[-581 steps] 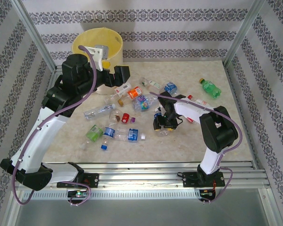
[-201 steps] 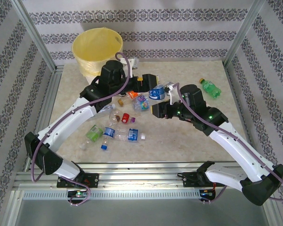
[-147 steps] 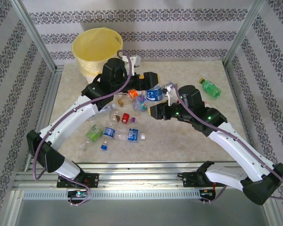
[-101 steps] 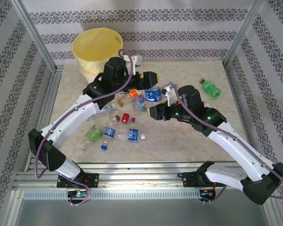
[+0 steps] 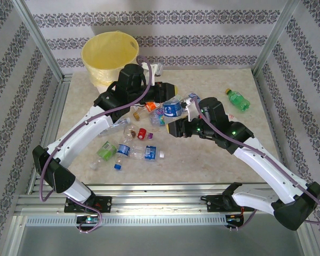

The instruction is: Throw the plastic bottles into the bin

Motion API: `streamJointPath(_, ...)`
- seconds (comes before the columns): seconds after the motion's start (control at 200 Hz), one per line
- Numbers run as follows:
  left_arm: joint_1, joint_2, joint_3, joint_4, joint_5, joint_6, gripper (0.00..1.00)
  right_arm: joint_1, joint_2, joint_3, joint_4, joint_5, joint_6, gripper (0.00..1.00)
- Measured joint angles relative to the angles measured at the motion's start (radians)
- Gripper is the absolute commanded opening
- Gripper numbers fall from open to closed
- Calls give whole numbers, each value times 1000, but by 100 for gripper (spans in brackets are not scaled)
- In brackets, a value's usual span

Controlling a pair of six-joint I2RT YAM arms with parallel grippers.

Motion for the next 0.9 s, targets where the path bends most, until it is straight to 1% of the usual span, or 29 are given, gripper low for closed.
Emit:
streamJointPath(0.17, 0, 0, 8, -22, 0, 1, 8, 0, 4, 0, 0, 0, 0, 45)
streamJointPath(0.255, 0, 2, 10, -25, 0, 3, 0, 0, 4, 0, 0, 0, 0, 45)
streamJointPath(0.28, 0, 2, 11, -25, 0, 4, 0, 0, 5, 0, 0, 0, 0, 46)
streamJointPath(0.41, 1, 3, 11, -32, 0, 12, 0, 3, 11, 0, 0, 0, 0, 58)
streamJointPath(0.485, 1, 3, 11, -33, 0, 17, 0, 5, 11, 0, 0, 2, -4, 69)
streamJointPath(0.555, 1, 3, 11, -33, 0, 22, 0, 6, 12, 0, -1, 7, -5, 77)
streamJointPath(0.63, 1, 3, 11, -46, 0, 28, 0, 6, 11, 0, 1, 19, -6, 88)
streamJointPath(0.674, 1, 3, 11, -55, 0, 35, 0, 6, 9, 0, 1, 30, 0, 92)
streamJointPath(0.764, 1, 3, 15, -79, -5, 50, 0, 6, 2, -6, 8, 46, -2, 98)
streamJointPath(0.899, 1, 3, 33, -114, -20, 68, 0, 6, -12, -19, 17, 58, 1, 98)
